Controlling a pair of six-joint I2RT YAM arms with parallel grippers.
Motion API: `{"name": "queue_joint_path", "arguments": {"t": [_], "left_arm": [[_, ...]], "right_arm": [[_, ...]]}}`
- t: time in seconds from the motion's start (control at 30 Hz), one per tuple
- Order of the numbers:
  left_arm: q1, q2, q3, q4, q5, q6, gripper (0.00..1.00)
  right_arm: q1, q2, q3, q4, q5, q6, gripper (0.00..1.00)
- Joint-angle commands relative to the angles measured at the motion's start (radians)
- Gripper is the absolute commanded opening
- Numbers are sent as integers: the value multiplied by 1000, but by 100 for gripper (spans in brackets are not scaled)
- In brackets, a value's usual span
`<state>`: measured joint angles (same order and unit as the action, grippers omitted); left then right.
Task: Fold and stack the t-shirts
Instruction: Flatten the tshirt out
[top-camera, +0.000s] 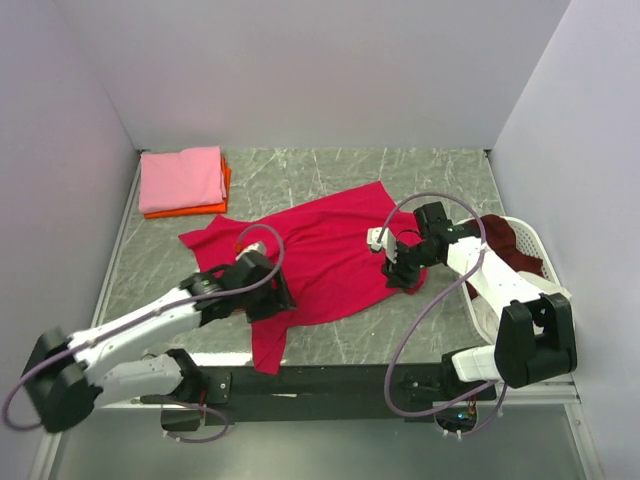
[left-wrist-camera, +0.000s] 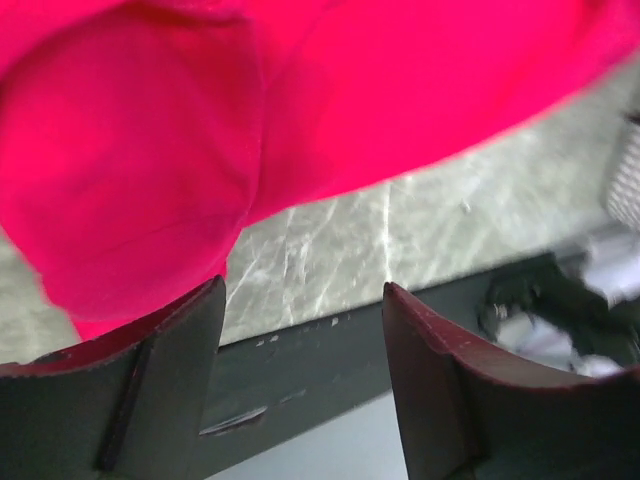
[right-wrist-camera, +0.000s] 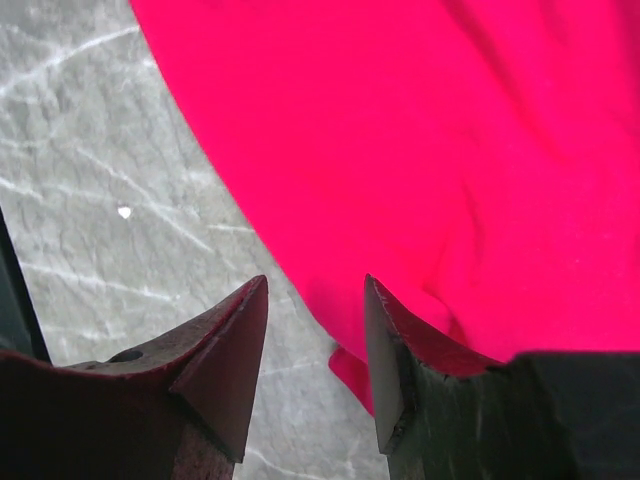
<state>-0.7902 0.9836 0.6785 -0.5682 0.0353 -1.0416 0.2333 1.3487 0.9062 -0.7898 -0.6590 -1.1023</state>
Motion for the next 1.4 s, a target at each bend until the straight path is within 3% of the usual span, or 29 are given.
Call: {"name": "queue_joint_path", "arguments": {"t": [0.0,0.13,0.3,0.5,0.77,0.8,0.83,0.93,1.17,1.37], "left_arm": [[-87,142,111,-39,-265,-272,70],[-126,325,258,-151,-421,-363,66],[-129,519,331,-160,-456,-359,61],[-138,705,441,-295,-543,-368,55],[-188,773,501,-400,-623,-397,44],[-195,764,500,-404,-627,-397,41],[-198,757,495,-415,-632,-399,28],[-199,716,469,-446,-641,-414,10],[-198,454,258,-368,-551,-425,2],[-132,57,40,-297,-411,-440,0]], "right_arm": [[8,-49,-24,80,-34,68,50],[8,-48,-35,92,-31,74,50],[1,-46,-50,93,-36,70,50],[-12,-33,-59,87,-44,53,49],[-20,-19,-63,80,-42,41,49],[-20,-19,-64,81,-41,42,49],[-23,-19,-66,81,-40,41,49],[-20,-19,-66,81,-41,39,49],[-23,-22,-79,87,-30,16,49],[-20,-46,-128,95,-8,-89,50]]}}
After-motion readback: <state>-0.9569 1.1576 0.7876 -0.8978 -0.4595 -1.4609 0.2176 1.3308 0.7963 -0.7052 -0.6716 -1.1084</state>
